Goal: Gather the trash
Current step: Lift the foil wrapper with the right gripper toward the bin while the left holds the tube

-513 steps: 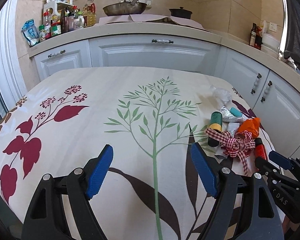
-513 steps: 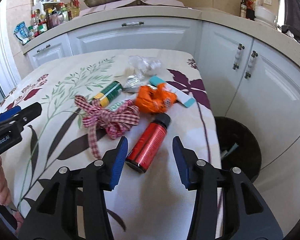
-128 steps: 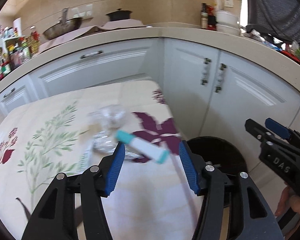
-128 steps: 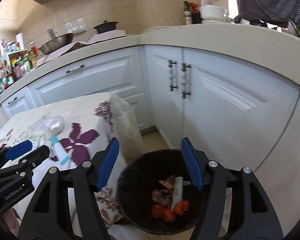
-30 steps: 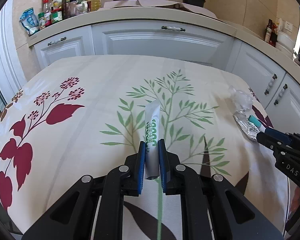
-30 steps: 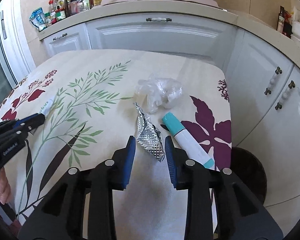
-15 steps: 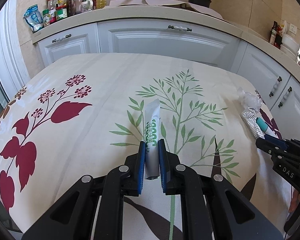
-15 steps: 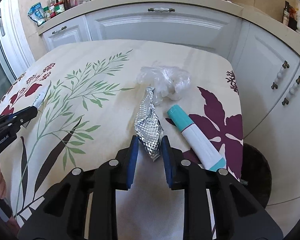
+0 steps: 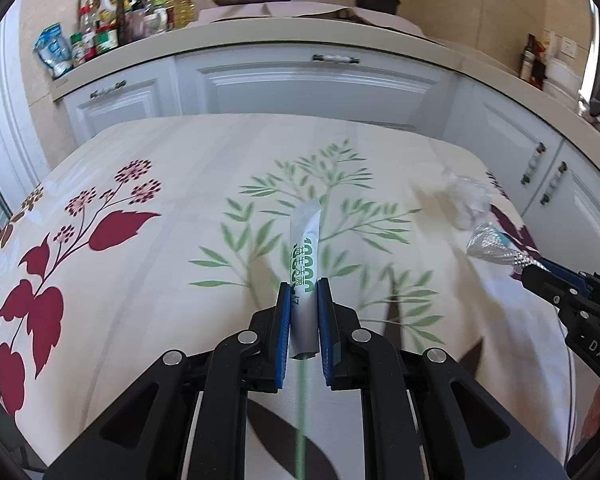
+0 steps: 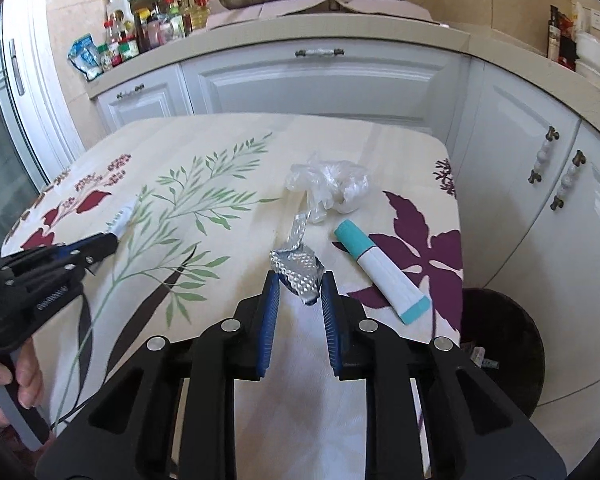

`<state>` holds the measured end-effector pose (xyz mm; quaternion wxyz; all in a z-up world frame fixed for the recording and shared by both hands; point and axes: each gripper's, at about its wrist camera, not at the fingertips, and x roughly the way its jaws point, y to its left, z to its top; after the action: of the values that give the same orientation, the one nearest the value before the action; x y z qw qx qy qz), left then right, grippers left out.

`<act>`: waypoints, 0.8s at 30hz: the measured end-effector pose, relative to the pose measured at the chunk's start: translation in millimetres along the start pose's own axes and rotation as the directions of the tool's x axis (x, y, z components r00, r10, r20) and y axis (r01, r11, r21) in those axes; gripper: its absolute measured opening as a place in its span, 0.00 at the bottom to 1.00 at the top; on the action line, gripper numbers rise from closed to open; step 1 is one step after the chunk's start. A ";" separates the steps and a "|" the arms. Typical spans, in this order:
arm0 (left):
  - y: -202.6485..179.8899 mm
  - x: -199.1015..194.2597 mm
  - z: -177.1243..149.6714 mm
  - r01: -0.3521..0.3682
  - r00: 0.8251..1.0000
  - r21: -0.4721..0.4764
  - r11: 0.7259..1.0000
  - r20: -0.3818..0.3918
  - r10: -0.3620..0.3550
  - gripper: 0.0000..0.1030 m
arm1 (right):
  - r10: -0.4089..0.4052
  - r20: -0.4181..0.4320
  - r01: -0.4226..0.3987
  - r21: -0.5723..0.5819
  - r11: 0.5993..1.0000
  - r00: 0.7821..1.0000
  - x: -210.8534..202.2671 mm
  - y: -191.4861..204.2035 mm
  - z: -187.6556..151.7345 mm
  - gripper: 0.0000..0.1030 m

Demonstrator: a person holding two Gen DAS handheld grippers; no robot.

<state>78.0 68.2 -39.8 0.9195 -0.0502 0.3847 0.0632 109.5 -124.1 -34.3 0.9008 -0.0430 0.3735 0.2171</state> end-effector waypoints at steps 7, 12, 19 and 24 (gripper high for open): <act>-22.7 -6.8 -3.2 0.025 1.000 0.042 0.999 0.009 -0.026 0.14 | 0.003 0.028 -0.004 0.025 1.000 1.000 -18.1 -7.0 -6.4 0.19; -27.6 -8.4 -5.3 0.025 1.000 0.049 0.998 0.009 -0.026 0.14 | 0.011 0.003 -0.011 0.033 0.999 1.000 -18.1 -9.1 -16.1 0.19; -25.2 -8.3 -6.1 0.013 1.000 0.042 0.999 0.011 -0.014 0.14 | 0.009 -0.045 -0.006 0.062 0.998 0.999 -7.7 -12.9 -29.5 0.27; -18.0 -8.2 -6.5 0.007 1.000 0.029 1.000 0.012 -0.008 0.14 | 0.004 -0.056 -0.001 0.055 0.999 0.998 -1.7 -10.5 -27.9 0.35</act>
<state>70.5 48.9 -37.7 0.9227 -0.0379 0.3798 0.0545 94.6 -140.9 -54.0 0.8906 -0.0240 0.4045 0.2067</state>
